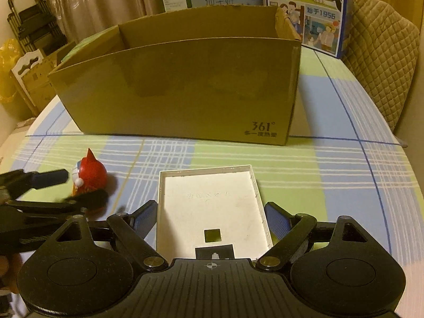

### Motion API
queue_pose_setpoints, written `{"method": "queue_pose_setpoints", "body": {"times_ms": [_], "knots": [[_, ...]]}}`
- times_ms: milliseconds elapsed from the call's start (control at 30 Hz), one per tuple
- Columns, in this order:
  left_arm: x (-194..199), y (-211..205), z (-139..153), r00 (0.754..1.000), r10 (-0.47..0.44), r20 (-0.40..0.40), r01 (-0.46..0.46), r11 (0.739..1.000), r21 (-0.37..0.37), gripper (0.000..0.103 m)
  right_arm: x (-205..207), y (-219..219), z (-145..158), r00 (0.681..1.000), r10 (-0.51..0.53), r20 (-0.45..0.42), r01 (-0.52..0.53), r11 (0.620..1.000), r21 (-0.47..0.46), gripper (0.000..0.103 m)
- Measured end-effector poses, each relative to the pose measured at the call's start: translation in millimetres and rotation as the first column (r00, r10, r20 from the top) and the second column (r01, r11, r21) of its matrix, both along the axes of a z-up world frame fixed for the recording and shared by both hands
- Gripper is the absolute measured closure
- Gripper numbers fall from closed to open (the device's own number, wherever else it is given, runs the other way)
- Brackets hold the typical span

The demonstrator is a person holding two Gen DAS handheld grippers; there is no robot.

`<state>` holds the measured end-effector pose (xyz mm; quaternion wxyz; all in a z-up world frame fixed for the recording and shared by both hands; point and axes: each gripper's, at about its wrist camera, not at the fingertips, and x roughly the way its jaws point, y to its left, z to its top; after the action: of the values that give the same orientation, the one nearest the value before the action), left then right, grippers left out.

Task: Organize rigid objects
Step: 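Lower the right tool over the white square lid while the left tool approaches the red figure, then close the right tool on the white lid while the left tool grasps the red Doraemon figure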

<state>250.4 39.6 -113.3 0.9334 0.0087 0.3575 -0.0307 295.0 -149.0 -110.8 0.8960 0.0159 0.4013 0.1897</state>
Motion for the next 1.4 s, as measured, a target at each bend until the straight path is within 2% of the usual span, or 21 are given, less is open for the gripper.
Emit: {"method": "queue_pose_setpoints", "body": {"times_ms": [233,367,767,1400], "knots": [[8.2,2.2,-4.5,1.0,0.013,-0.008,-0.013,0.999,0.035,0.042,7.7,4.3,-3.7,1.0,0.004,-0.011,-0.004,1.0,0.01,0.019],[9.2,4.2,-2.6,1.0,-0.009,-0.004,0.009,1.0,0.028,0.06,9.9,5.8,-2.8,1.0,0.003,-0.012,-0.003,1.0,0.018,0.019],[6.2,2.5,0.2,0.999,-0.039,0.01,0.038,0.999,0.026,0.061,10.1,10.6,2.3,1.0,-0.002,-0.005,0.002,1.0,0.031,0.019],[-2.6,11.3,16.1,0.999,-0.021,0.035,0.021,1.0,-0.018,0.061,0.3,19.6,25.8,0.999,-0.013,0.038,0.011,0.999,0.044,0.019]]}}
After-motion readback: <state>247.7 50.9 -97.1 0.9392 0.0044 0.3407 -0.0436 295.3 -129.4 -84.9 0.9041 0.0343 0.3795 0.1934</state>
